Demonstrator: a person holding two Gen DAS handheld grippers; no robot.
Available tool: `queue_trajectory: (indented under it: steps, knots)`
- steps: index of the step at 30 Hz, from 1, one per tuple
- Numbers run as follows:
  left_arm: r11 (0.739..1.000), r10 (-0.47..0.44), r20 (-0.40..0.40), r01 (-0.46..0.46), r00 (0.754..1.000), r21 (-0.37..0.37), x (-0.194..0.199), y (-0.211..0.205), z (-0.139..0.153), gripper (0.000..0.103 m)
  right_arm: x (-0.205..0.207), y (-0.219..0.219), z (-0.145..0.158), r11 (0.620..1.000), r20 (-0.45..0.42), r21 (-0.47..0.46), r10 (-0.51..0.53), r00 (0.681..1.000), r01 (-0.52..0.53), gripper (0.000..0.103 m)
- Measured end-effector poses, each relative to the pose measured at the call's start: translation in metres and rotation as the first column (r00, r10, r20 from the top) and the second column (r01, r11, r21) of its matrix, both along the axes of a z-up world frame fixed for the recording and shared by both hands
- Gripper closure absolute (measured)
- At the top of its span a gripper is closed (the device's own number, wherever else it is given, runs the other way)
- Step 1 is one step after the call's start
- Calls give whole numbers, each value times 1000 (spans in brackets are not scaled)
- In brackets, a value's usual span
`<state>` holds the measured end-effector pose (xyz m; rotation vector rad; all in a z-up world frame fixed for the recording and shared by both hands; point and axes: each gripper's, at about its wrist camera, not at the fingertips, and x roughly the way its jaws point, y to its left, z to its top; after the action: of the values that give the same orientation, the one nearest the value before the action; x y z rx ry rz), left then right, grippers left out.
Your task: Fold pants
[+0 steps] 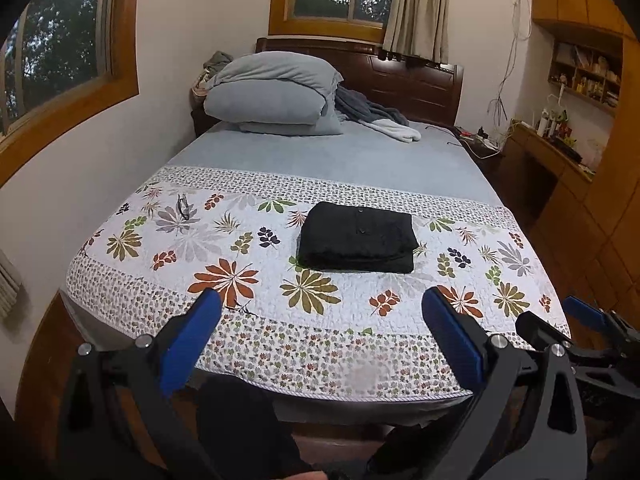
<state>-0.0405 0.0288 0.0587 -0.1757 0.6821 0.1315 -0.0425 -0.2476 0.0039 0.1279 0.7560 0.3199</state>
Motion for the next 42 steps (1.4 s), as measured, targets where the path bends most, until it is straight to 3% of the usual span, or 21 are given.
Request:
queue_trajectory:
  steps: [42]
  knots:
    - [1000, -2, 37, 2, 999, 0, -10, 0, 1, 3, -2, 0, 4, 1000, 9, -8, -7, 1000, 7, 4]
